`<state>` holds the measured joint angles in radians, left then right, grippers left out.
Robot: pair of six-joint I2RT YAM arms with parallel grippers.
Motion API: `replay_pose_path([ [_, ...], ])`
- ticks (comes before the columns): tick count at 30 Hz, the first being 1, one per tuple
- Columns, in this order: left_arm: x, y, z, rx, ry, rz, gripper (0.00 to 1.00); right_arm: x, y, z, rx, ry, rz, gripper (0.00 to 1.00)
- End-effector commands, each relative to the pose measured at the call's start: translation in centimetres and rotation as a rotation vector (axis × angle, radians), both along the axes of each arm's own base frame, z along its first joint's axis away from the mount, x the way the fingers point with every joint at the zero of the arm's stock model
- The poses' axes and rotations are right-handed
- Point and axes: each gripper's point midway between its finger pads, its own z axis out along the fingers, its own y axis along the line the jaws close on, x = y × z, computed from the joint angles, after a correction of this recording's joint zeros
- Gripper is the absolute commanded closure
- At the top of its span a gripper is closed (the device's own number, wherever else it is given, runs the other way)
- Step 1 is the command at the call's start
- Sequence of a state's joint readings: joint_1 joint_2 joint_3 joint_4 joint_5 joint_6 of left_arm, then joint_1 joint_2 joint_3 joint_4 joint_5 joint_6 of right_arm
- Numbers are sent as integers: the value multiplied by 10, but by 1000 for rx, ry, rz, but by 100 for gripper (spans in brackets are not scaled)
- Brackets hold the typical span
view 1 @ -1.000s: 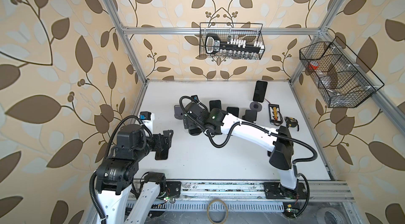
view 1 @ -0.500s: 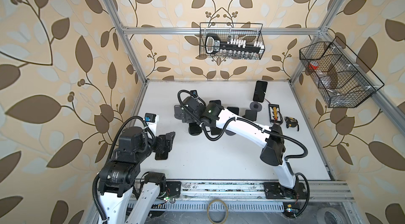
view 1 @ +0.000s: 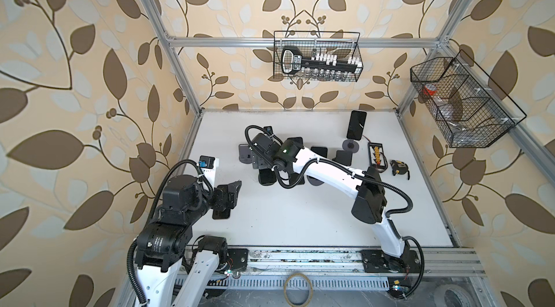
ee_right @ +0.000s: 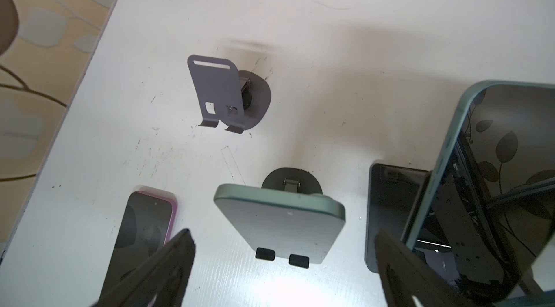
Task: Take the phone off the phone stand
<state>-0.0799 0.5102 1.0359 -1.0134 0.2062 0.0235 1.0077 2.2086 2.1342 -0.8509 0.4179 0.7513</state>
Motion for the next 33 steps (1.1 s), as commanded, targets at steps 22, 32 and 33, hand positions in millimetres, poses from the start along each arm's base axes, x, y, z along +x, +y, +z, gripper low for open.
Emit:
replay_pose_path([
  [22, 8, 2, -1, 36, -25, -6, 1, 17, 5, -33, -44, 12, -35, 4],
  [32, 7, 2, -1, 42, -28, -7, 1, 22, 5, -42, -37, 7, -73, 7],
  [33, 7, 2, 0, 42, -29, -8, 1, 23, 4, -43, -38, 8, -76, 7],
])
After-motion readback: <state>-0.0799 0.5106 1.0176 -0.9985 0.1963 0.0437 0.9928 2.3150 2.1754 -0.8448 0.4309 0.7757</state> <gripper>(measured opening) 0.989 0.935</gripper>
